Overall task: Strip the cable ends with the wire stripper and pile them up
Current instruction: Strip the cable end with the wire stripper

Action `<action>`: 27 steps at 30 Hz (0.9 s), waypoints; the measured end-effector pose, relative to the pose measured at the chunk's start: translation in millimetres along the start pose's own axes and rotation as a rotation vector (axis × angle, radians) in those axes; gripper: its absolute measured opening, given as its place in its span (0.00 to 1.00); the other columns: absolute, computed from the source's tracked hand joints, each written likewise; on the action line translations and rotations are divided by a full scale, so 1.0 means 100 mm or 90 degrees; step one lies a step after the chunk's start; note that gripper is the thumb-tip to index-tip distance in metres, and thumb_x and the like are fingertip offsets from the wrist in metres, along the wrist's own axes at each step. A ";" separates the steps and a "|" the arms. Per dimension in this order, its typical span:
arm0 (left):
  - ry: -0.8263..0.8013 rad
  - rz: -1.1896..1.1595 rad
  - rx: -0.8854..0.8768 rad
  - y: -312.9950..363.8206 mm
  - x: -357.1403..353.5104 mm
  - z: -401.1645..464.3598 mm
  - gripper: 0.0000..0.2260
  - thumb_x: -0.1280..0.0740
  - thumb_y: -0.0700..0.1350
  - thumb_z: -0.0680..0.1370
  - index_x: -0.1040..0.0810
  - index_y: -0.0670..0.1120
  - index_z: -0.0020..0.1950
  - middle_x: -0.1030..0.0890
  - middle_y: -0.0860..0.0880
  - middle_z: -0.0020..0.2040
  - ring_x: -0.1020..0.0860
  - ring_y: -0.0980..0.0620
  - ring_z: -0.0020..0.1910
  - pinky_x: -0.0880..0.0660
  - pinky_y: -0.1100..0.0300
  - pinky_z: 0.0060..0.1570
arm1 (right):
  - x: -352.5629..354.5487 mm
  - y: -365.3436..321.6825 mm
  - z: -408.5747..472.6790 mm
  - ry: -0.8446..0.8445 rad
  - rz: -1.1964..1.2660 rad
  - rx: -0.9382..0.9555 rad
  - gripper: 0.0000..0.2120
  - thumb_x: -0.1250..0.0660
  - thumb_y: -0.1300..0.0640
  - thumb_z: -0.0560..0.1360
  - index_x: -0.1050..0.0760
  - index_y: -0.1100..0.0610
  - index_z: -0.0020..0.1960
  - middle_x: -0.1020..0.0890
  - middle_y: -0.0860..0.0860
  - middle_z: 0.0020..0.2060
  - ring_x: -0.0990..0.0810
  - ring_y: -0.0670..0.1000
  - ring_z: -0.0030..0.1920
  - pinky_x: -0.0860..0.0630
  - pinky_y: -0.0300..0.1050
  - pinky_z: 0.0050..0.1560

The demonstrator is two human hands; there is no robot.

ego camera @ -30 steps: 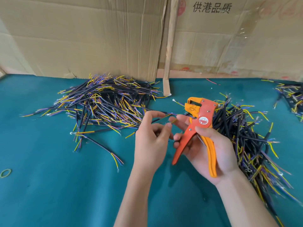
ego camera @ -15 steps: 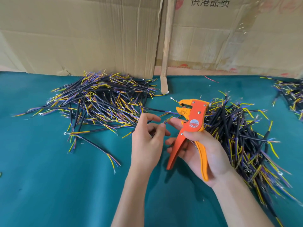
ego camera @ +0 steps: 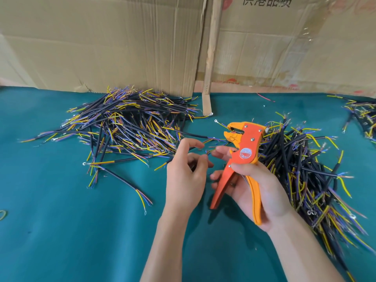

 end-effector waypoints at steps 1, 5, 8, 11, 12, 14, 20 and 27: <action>-0.002 0.001 0.000 0.00 0.00 0.00 0.12 0.34 0.39 0.80 0.27 0.57 0.52 0.15 0.54 0.36 0.21 0.50 0.35 0.30 0.69 0.35 | 0.00 0.00 0.00 -0.004 0.003 -0.004 0.22 0.33 0.61 0.70 0.20 0.63 0.63 0.19 0.63 0.61 0.17 0.61 0.42 0.18 0.54 0.44; -0.014 -0.012 0.004 0.00 0.02 0.00 0.12 0.34 0.38 0.79 0.27 0.56 0.52 0.15 0.54 0.36 0.19 0.50 0.35 0.29 0.70 0.34 | -0.01 0.01 0.00 -0.017 0.003 -0.016 0.25 0.30 0.61 0.68 0.22 0.64 0.66 0.20 0.64 0.61 0.17 0.61 0.42 0.19 0.55 0.44; -0.020 -0.018 0.014 0.00 0.00 -0.01 0.09 0.34 0.37 0.79 0.24 0.52 0.52 0.15 0.53 0.36 0.18 0.55 0.36 0.29 0.72 0.35 | -0.02 0.01 0.00 -0.020 -0.008 -0.014 0.26 0.27 0.58 0.67 0.21 0.64 0.64 0.19 0.64 0.59 0.18 0.61 0.42 0.19 0.56 0.45; -0.021 -0.028 0.024 0.01 0.00 0.00 0.06 0.33 0.36 0.79 0.21 0.47 0.49 0.14 0.54 0.37 0.17 0.59 0.38 0.28 0.73 0.37 | -0.02 0.02 0.01 -0.014 -0.021 -0.024 0.25 0.27 0.56 0.66 0.19 0.63 0.62 0.20 0.65 0.53 0.18 0.62 0.43 0.19 0.56 0.45; -0.018 -0.023 0.027 0.01 0.00 0.00 0.06 0.33 0.36 0.79 0.21 0.46 0.47 0.14 0.54 0.37 0.17 0.60 0.37 0.29 0.73 0.36 | -0.02 0.02 0.01 -0.013 -0.024 -0.029 0.25 0.27 0.56 0.66 0.19 0.63 0.62 0.20 0.66 0.50 0.18 0.62 0.43 0.19 0.56 0.45; -0.013 -0.018 0.033 0.02 0.01 0.00 0.06 0.33 0.37 0.78 0.20 0.47 0.46 0.14 0.55 0.37 0.18 0.59 0.35 0.29 0.73 0.34 | -0.02 0.02 0.01 -0.013 -0.033 -0.033 0.26 0.27 0.56 0.66 0.20 0.63 0.63 0.21 0.67 0.47 0.18 0.62 0.44 0.19 0.56 0.46; 0.011 -0.001 0.013 0.04 0.02 0.00 0.06 0.28 0.40 0.77 0.20 0.50 0.45 0.15 0.53 0.36 0.16 0.55 0.37 0.24 0.63 0.36 | -0.05 0.02 0.01 -0.021 -0.029 -0.037 0.28 0.27 0.56 0.67 0.21 0.64 0.65 0.22 0.67 0.44 0.18 0.62 0.43 0.19 0.56 0.44; 0.019 -0.045 0.022 0.05 0.02 0.00 0.06 0.30 0.38 0.79 0.21 0.48 0.44 0.15 0.51 0.37 0.16 0.54 0.39 0.30 0.68 0.35 | -0.06 0.04 0.01 -0.005 -0.030 -0.030 0.28 0.26 0.57 0.65 0.20 0.63 0.65 0.18 0.65 0.46 0.18 0.62 0.42 0.18 0.56 0.44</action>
Point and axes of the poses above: each hand's wrist, its own z-axis towards the middle knuckle, its own x-axis out of the back of the hand, y = z × x, the point moved 2 cm from there along z, towards the middle knuckle
